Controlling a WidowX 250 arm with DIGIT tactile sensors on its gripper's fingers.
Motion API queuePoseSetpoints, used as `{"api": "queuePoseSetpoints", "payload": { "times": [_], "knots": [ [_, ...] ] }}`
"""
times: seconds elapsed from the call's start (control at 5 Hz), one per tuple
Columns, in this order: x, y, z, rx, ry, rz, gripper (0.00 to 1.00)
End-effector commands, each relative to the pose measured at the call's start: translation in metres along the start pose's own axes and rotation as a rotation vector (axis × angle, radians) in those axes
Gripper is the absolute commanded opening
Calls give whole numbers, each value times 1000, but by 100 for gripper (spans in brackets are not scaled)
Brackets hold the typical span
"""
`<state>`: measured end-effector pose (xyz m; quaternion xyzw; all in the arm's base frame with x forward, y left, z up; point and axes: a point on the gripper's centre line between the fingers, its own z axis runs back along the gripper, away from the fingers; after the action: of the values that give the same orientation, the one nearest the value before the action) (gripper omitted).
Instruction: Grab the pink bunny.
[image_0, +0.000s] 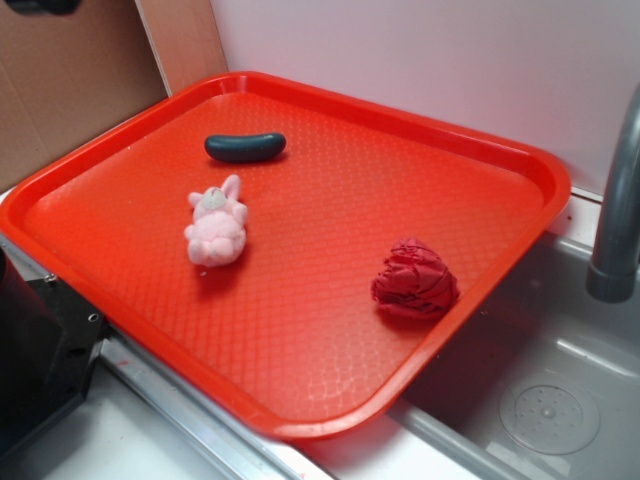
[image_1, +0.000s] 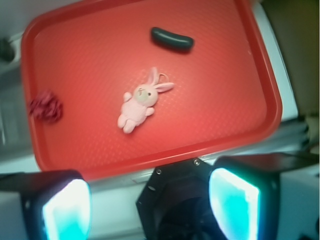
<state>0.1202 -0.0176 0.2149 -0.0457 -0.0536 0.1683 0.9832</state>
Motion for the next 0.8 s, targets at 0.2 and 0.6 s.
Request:
{"api": "queuePoseSetpoints", "payload": {
  "times": [0.2,0.6],
  "knots": [
    [32,-3,-57,14,-85,401,100],
    [49,-2,-122,41,-69,477,100]
  ]
}}
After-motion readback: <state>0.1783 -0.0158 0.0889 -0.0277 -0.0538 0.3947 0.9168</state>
